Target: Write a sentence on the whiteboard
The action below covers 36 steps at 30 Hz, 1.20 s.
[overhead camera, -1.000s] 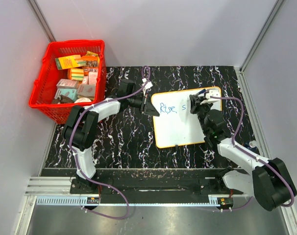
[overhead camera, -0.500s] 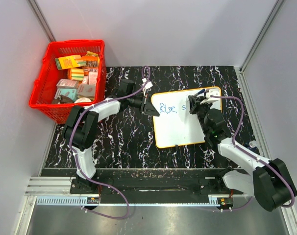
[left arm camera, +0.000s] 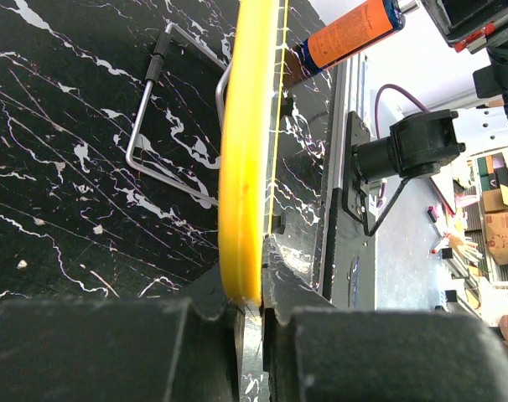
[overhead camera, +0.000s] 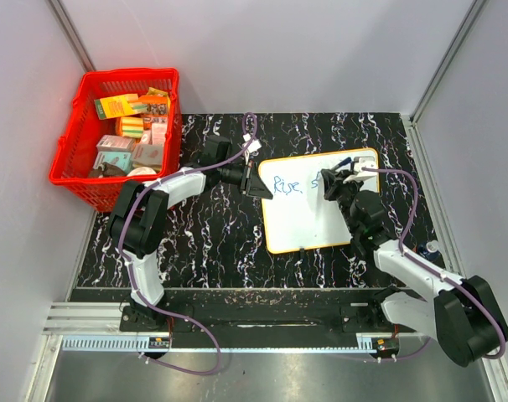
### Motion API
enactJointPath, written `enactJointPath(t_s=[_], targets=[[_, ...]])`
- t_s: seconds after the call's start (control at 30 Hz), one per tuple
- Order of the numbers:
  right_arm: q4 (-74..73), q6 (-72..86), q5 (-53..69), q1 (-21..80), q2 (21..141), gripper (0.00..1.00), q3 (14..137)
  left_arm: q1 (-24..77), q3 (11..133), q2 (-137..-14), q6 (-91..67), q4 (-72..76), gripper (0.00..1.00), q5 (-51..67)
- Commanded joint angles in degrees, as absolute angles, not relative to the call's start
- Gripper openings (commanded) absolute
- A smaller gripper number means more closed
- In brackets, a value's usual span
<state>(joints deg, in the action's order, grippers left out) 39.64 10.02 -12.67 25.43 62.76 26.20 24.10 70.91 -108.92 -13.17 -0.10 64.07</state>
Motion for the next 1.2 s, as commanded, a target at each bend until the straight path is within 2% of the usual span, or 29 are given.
enactJointPath(t_s=[0.0, 0.7, 1.17], targets=[[37.71, 10.98, -12.39, 25.05, 61.70, 0.00, 25.14, 26.28, 69.70, -111.88, -1.23, -3.52, 0.00, 57.57], [36.30, 11.87, -11.43, 25.05, 58.71, 0.00, 22.76, 26.19, 69.87, -112.06, -1.23, -3.69, 0.00, 57.74], [38.50, 10.11, -12.92, 25.05, 61.26, 0.00, 26.72, 26.19, 69.70, -111.97, -1.23, -3.69, 0.00, 57.83]])
